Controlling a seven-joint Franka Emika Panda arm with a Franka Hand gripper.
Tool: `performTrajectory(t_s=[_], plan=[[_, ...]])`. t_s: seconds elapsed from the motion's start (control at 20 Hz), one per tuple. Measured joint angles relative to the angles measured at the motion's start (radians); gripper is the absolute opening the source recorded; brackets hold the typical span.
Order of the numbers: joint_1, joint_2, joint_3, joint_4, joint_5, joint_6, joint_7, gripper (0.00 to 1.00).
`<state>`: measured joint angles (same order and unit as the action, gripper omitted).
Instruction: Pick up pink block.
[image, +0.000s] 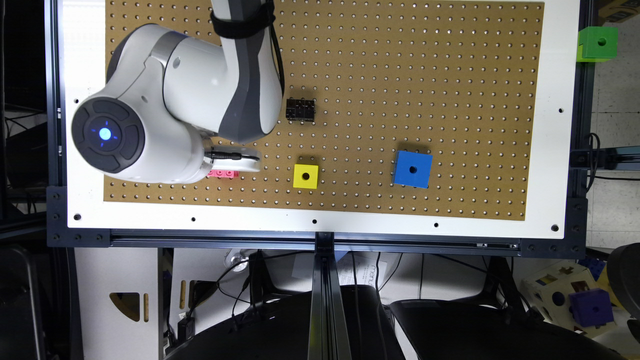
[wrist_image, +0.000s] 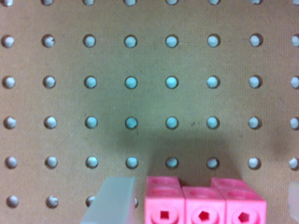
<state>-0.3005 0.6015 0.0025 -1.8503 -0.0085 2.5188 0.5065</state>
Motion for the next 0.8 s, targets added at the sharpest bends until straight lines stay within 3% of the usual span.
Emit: performTrajectory(t_s=[0.3, 0.35, 0.8], plan=[[0.0, 0.071, 0.004, 0.05, 0.0011, 0.006, 0.0, 1.0], [0.001, 0.081, 0.005, 0.065, 0.0012, 0.0, 0.0, 0.0], [0.001, 0.081, 0.005, 0.065, 0.0012, -0.003, 0.0, 0.0]])
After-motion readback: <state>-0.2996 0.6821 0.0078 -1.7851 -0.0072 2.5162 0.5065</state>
